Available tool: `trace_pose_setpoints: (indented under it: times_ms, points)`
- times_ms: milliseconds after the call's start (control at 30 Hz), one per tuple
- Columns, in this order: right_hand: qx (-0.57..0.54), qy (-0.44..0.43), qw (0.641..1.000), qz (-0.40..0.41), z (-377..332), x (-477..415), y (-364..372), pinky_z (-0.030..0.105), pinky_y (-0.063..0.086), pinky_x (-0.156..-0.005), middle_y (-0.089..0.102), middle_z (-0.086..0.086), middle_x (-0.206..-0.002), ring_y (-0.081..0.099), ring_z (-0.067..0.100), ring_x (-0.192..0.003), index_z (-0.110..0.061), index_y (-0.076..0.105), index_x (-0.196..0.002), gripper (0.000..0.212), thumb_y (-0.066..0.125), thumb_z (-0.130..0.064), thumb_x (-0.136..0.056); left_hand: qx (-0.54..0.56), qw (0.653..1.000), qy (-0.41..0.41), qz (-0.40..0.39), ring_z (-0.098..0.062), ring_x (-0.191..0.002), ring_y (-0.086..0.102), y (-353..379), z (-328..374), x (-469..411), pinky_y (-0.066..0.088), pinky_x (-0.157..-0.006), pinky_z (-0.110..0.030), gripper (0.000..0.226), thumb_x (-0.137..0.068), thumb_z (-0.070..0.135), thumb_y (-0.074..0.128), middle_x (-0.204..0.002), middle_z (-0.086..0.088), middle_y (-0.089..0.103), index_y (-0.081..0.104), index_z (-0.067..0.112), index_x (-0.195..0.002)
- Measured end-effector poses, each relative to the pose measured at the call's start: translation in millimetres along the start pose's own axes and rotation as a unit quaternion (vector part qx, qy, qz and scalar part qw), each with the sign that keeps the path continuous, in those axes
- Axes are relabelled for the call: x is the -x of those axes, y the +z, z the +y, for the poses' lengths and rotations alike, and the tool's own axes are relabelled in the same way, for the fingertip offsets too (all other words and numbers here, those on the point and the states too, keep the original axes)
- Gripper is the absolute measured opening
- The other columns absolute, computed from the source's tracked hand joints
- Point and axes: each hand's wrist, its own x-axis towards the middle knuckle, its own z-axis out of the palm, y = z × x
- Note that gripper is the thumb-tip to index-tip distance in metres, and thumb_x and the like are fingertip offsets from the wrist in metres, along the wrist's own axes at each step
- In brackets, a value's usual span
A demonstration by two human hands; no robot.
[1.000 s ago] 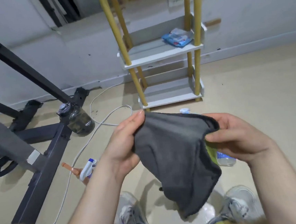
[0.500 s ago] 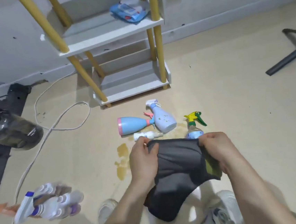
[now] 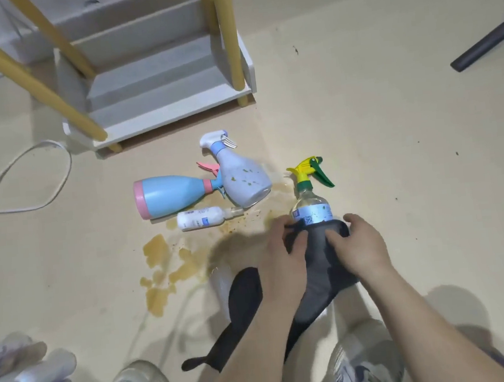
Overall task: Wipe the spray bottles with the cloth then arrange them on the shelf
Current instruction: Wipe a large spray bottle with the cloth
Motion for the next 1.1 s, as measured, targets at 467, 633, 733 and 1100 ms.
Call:
trace_pose_setpoints:
  times_ms: [467,633,733,1100]
  points:
    - [-0.351,0.029,0.935,-0.039,-9,23,26,0.034,0.045,-0.069,0.06,0.004,-0.071,0.053,0.017,-0.073,-0.006,0.062,-0.072,0.028,0.057,-0.025,-0.092,0.199,0.975,-0.093,-0.02,0.001,-0.092,0.068,7,-2,-15,0.056,-0.078,-0.019,0.06,-0.071,0.025,0.085,-0.111,0.008,0.069,0.052,0.032,-0.121]
    - [-0.295,-0.134,0.945,-0.054,-60,79,6,0.027,0.052,-0.091,0.075,-0.016,-0.101,0.067,0.003,-0.102,-0.027,0.076,-0.109,0.031,0.055,-0.011,-0.093,0.324,0.939,-0.117,0.007,-0.022,-0.095,0.073,-66,34,8,0.059,-0.079,-0.037,0.064,-0.068,0.033,0.085,-0.109,-0.008,0.073,0.057,0.016,-0.123]
    - [-0.161,-0.27,0.949,0.013,-86,119,-13,0.011,0.043,-0.081,0.067,-0.03,-0.089,0.06,-0.009,-0.095,-0.032,0.074,-0.107,0.025,0.065,-0.017,-0.089,0.385,0.914,-0.123,0.045,-0.033,-0.097,0.072,-104,53,37,0.057,-0.088,-0.049,0.055,-0.071,0.029,0.078,-0.107,-0.014,0.073,0.06,0.014,-0.12]
    - [-0.27,-0.248,0.909,-0.198,-120,247,-22,0.041,0.051,-0.093,0.07,-0.008,-0.106,0.066,0.013,-0.103,-0.031,0.058,-0.118,0.069,0.031,-0.08,-0.076,0.084,0.975,-0.016,0.205,-0.017,-0.094,0.067,-166,89,176,0.052,-0.083,-0.039,0.043,-0.09,0.055,0.054,-0.104,0.002,0.069,0.036,0.03,-0.12]
